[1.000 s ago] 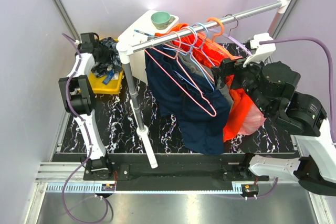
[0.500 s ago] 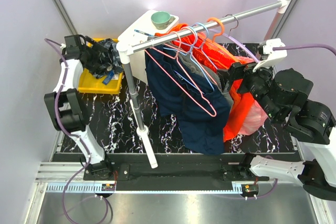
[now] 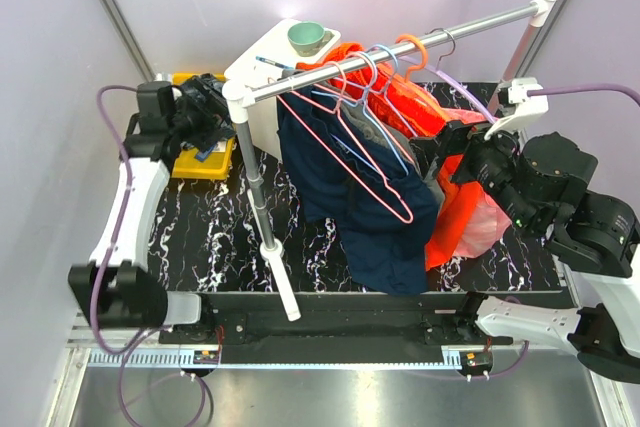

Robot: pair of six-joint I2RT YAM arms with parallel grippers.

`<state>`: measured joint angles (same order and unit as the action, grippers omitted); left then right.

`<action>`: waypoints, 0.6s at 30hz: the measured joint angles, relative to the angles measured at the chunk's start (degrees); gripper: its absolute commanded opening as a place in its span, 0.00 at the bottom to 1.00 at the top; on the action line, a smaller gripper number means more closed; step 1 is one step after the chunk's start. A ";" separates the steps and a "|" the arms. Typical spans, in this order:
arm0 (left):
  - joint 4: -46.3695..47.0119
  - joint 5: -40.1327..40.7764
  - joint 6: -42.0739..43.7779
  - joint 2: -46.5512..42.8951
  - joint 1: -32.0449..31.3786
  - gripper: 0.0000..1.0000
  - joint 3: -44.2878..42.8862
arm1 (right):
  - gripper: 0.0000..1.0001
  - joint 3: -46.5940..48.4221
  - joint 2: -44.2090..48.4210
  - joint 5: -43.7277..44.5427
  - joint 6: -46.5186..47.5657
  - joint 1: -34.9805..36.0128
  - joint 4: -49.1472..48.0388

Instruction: Remove the shorts from the hanger

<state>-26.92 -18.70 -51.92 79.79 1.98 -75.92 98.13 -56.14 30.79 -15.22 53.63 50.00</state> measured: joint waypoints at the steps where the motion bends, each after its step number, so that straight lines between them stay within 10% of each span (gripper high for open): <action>1: -0.68 -0.07 0.00 -2.54 -0.59 0.99 0.50 | 1.00 0.20 0.04 -0.24 -0.74 0.00 0.39; 18: -19.67 1.77 13.64 -14.51 -1.18 0.99 -21.20 | 1.00 19.47 -9.18 -1.77 -2.19 0.00 3.19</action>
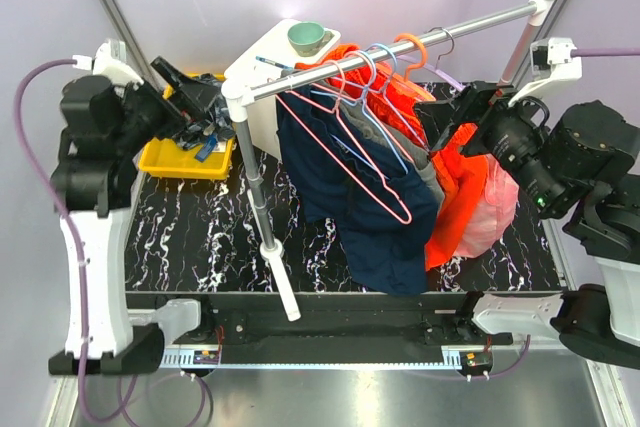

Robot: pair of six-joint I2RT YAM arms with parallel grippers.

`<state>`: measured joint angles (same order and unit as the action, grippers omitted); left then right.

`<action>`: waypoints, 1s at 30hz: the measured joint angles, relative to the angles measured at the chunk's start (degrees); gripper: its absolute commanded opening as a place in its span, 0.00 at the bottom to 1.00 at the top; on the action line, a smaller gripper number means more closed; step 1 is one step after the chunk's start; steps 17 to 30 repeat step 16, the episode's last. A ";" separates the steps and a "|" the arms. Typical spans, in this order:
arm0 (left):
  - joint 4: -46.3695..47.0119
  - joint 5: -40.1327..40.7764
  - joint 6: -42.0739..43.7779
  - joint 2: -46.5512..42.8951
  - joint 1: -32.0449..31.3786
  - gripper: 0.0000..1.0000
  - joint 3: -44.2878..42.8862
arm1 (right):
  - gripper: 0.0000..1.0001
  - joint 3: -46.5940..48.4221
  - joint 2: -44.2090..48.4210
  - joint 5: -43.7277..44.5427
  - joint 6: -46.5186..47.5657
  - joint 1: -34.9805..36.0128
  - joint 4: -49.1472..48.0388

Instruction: Remove the shorts from the hanger

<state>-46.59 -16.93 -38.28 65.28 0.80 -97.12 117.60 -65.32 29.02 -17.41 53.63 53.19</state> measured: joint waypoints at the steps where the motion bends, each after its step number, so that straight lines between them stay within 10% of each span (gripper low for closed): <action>1: -0.55 0.02 1.07 -1.38 -0.85 0.99 -0.55 | 1.00 0.81 -0.44 0.24 -0.46 0.00 0.46; 11: -4.37 -3.04 11.74 -18.16 -6.62 0.99 -3.50 | 1.00 9.99 -2.40 3.21 -15.28 0.00 17.73; 30: -2.67 -9.25 12.94 -18.67 -6.75 0.99 -8.28 | 1.00 12.28 -1.29 3.50 -19.78 0.00 22.43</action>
